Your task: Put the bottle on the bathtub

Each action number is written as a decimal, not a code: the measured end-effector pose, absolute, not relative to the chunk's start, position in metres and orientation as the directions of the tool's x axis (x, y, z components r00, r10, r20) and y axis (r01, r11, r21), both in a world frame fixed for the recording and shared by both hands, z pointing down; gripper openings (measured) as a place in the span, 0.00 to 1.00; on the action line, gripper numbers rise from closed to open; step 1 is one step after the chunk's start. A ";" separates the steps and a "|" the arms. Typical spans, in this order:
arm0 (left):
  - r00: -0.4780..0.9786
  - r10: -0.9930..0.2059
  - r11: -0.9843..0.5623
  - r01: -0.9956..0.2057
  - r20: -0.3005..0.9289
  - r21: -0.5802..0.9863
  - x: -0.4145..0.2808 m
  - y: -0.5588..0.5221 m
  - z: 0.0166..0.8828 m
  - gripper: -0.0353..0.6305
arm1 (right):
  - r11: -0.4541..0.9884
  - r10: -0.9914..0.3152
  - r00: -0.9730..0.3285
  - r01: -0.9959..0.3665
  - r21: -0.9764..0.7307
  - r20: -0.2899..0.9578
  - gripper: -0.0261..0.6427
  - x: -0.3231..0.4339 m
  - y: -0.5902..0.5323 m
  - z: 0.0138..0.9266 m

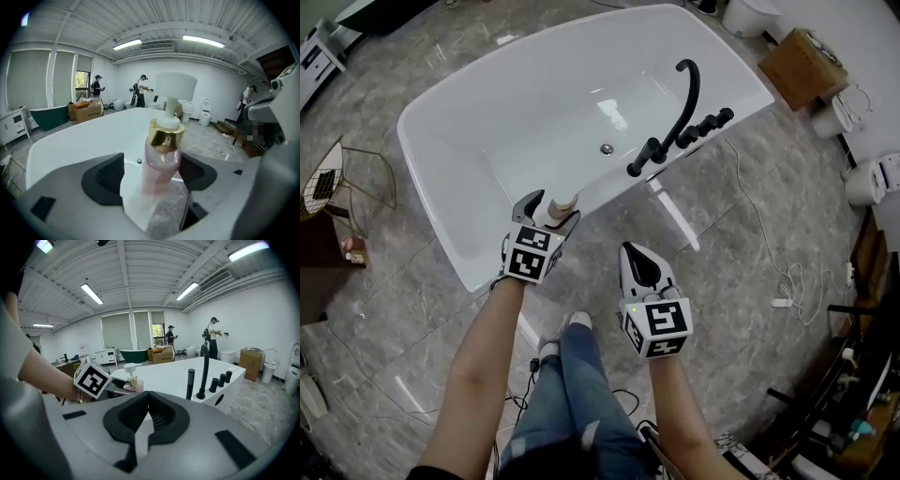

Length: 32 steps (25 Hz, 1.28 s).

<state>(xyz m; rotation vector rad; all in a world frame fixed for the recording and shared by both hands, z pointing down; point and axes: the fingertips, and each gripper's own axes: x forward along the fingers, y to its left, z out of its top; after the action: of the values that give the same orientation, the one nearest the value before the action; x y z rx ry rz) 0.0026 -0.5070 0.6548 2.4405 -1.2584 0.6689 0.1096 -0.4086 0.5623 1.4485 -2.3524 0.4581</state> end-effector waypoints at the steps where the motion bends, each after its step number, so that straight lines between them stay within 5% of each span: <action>1: 0.505 -0.675 -0.566 -0.822 0.538 0.062 0.000 -0.504 0.651 0.58 | 0.430 -0.792 -0.422 -0.898 -0.088 0.441 0.06 0.108 -0.407 0.557; 32: 0.607 -0.711 -0.618 -0.780 0.354 0.096 -0.070 -0.366 0.468 0.58 | 0.377 -0.896 -0.328 -0.918 0.122 0.300 0.06 0.046 -0.289 0.370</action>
<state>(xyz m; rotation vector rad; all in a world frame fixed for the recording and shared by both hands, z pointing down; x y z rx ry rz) -0.0696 -0.3663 0.4680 2.5932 -1.2261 0.4143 0.0461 -0.2885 0.3705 1.5915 -2.3251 0.0995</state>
